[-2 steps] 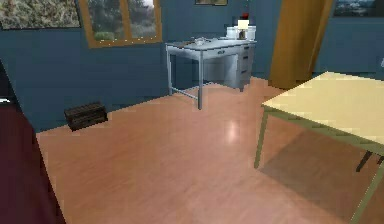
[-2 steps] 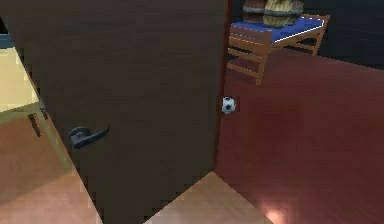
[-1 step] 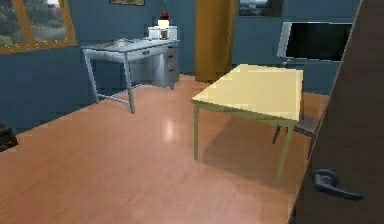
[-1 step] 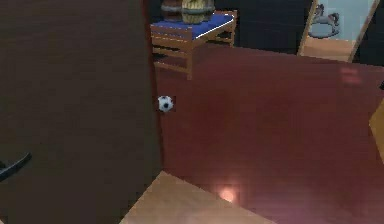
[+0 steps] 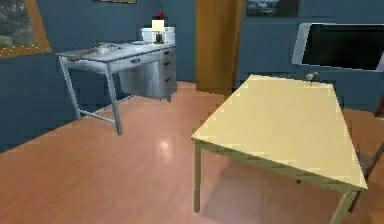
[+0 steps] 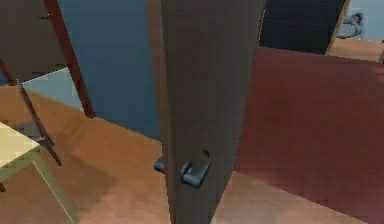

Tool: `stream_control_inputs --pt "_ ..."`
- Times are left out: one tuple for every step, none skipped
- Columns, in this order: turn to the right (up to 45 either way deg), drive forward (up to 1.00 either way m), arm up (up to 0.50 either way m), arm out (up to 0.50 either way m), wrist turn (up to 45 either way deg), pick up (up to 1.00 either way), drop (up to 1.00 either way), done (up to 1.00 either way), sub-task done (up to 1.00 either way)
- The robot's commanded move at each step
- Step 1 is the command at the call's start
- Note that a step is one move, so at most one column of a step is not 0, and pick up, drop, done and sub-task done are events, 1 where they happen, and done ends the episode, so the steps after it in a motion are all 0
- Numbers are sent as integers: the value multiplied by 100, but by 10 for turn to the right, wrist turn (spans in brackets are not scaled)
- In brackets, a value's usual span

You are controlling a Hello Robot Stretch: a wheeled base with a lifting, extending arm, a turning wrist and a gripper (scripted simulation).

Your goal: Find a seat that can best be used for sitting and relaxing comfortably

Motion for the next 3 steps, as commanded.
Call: stream_control_inputs --pt "390 0 0 0 0 0 0 0 0" --pt "0 60 0 0 0 0 0 0 0" --pt "0 0 0 0 0 0 0 100 0"
